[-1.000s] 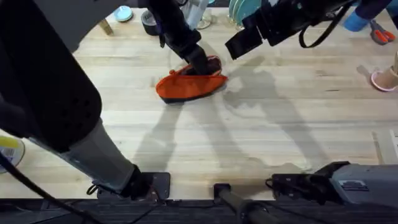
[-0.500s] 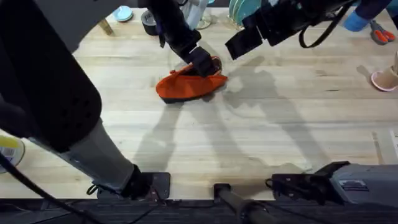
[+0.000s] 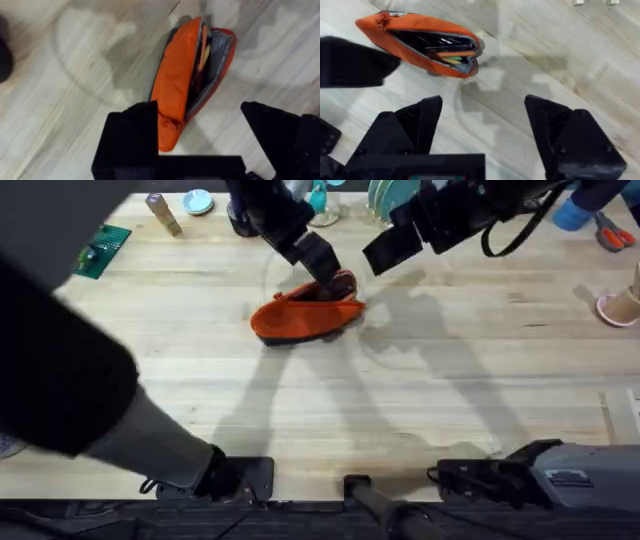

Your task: Unzip the bag, pick up the pens from the table one at a time and place them inside, then zip the bag closed.

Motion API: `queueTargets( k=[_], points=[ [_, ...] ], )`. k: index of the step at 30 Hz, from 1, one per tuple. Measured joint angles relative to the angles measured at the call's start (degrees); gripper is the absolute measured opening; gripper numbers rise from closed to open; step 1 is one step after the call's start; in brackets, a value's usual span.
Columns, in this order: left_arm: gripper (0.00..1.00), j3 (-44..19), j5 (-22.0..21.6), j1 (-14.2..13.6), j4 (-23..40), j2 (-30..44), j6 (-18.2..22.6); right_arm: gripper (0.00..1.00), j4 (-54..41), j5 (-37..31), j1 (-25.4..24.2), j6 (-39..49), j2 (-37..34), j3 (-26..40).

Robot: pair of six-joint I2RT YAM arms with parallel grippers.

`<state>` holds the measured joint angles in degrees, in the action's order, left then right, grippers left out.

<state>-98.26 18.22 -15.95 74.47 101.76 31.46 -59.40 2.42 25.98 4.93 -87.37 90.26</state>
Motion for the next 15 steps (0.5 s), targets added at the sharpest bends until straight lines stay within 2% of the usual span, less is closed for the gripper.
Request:
queueTargets(
  k=[11, 15],
  points=[
    [0.996, -0.1, 0.0, 0.5, 2.2, -8.7, 0.0, 0.996, 0.0, -0.1, 0.0, 0.0, 0.0, 0.0],
    [0.997, -0.1, 0.0, 1.6, 4.8, -10.5, 0.0, 0.996, 0.3, -0.1, 0.0, 0.0, 0.0, 0.0]
  ],
)
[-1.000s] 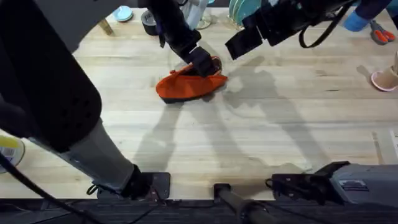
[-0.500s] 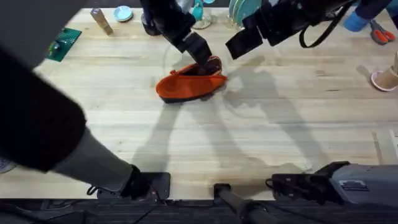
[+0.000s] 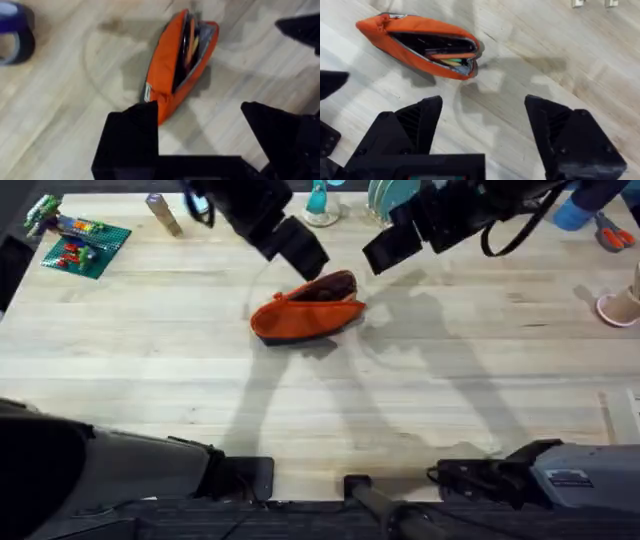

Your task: Unzip the bag, pick up the pens from the table one at a time and place them inside, then zip the bag closed.

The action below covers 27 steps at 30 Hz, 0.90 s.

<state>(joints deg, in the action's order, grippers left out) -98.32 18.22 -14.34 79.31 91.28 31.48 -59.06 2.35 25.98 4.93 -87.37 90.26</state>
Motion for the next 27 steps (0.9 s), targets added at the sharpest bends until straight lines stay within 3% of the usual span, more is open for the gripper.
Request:
queueTargets(
  k=[6, 12, 19, 27],
  points=[
    [0.997, 0.6, 0.0, 1.9, 1.0, -1.5, 0.0, 0.996, 0.4, 0.0, 0.0, 0.0, 0.0, 0.0],
    [0.997, 7.9, 0.9, 3.9, -2.8, -7.8, 0.0, 0.996, 0.4, 0.0, 0.0, 0.0, 0.0, 0.0],
    [0.997, 16.1, 4.2, 9.8, -6.3, -16.6, 0.0, 0.996, 0.4, 0.0, 0.0, 0.0, 0.0, 0.0],
    [0.997, 22.9, 9.4, 16.5, -8.3, -21.4, 1.5, 0.995, 0.4, 0.0, 0.0, 0.0, 0.0, 0.0]
  ],
)
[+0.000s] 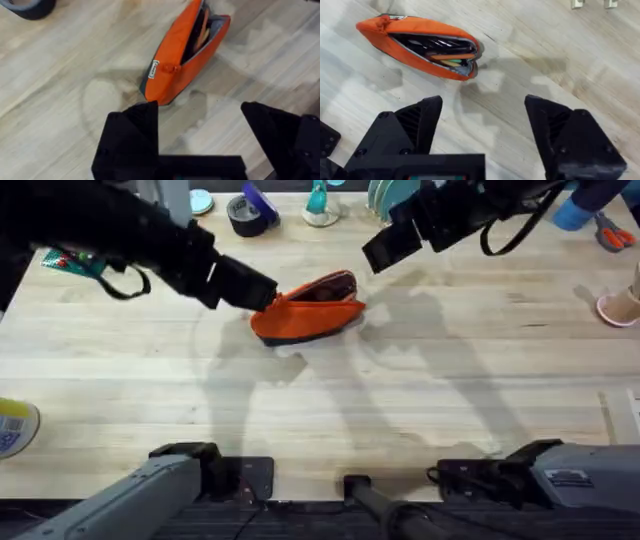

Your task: Unzip the bag, pick up the pens from the table one at a time and place them inside, then zip the bag closed.

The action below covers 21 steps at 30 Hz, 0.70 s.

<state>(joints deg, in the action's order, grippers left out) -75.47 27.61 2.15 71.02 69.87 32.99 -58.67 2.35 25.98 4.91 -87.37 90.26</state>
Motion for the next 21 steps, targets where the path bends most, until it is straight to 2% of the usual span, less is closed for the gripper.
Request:
queueTargets(
  k=[6, 11, 14, 18, 21],
  points=[
    [0.997, 5.2, 4.7, 5.3, -0.3, -2.5, 4.6, 0.996, 0.0, 0.0, 0.0, 0.0, 0.0, 0.0],
    [0.997, 9.8, 8.4, 11.9, -1.4, -3.7, 10.3, 0.996, 0.0, 0.0, 0.0, 0.0, 0.0, 0.0],
    [0.996, 12.3, 11.2, 16.1, -1.4, -3.7, 15.1, 0.996, 0.0, 0.0, 0.0, 0.0, 0.0, 0.0],
    [0.995, 15.2, 16.4, 21.4, -2.9, -3.7, 24.4, 0.995, 0.0, 0.0, 0.0, 0.0, 0.0, 0.0],
    [0.995, 17.2, 18.7, 24.4, -6.2, -3.5, 28.0, 0.996, 0.0, 0.0, 0.0, 0.0, 0.0, 0.0]
  ],
)
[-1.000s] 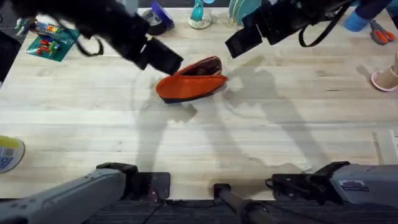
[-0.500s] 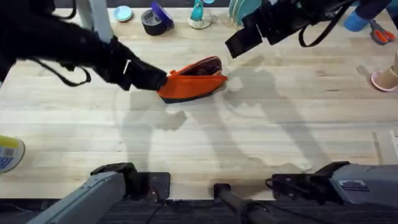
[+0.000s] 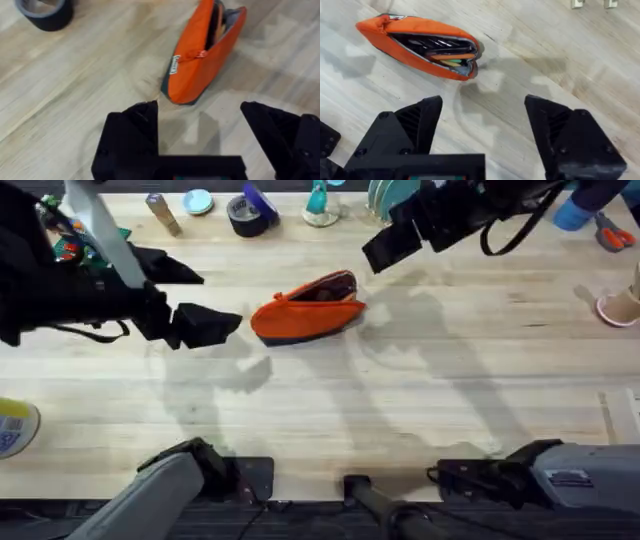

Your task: Unzip the bag, pick up the pens from the table one at a time and place them inside, then zip the bag closed.

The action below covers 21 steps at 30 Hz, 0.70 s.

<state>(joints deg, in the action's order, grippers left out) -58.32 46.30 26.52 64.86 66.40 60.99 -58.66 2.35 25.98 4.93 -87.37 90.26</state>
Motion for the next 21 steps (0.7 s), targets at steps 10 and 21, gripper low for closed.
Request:
queueTargets(
  k=[10, 21],
  points=[
    [0.995, 1.7, 5.1, 6.1, -2.4, 5.3, 3.9, 0.995, 0.0, 0.0, 0.0, 0.0, 0.0, 0.0],
    [0.994, 1.8, 5.4, 6.1, -2.7, 6.1, 4.6, 0.995, 3.7, 0.5, 1.1, -0.1, 0.0, 0.0]
  ],
)
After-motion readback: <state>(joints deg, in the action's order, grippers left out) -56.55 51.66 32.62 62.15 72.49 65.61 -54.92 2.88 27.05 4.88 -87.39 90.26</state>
